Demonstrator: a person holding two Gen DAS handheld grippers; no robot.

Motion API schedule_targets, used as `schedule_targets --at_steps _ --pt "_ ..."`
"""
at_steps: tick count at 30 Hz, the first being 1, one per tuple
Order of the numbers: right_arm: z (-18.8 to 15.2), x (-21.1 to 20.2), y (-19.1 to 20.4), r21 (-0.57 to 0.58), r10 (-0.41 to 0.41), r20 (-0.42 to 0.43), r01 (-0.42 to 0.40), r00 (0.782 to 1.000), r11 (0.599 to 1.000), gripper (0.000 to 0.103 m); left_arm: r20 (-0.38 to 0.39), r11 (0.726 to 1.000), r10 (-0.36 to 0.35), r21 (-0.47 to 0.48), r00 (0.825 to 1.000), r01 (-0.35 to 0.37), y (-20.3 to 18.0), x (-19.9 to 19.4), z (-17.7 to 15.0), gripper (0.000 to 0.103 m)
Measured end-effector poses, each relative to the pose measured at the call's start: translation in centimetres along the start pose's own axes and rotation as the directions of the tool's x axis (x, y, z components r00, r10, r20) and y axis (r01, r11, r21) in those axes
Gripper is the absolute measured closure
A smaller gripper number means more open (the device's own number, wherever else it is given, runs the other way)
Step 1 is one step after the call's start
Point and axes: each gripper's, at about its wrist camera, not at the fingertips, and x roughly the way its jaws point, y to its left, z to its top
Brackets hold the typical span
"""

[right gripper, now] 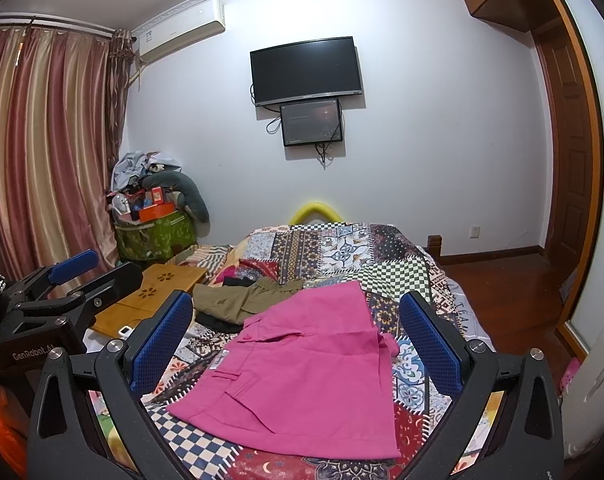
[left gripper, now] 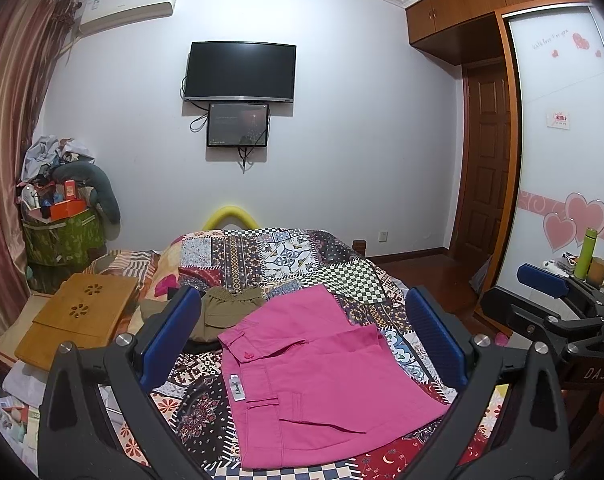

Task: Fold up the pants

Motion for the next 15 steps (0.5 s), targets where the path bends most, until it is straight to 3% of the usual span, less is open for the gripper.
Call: schedule_targets --at_steps 15 --pt "-0.1 1.1 -0.5 0.003 -0.011 -0.027 0.011 1.0 1.0 0.0 -0.03 1.0 0.019 -0.015 0.999 -0.019 0.6 1.8 -0.2 0.0"
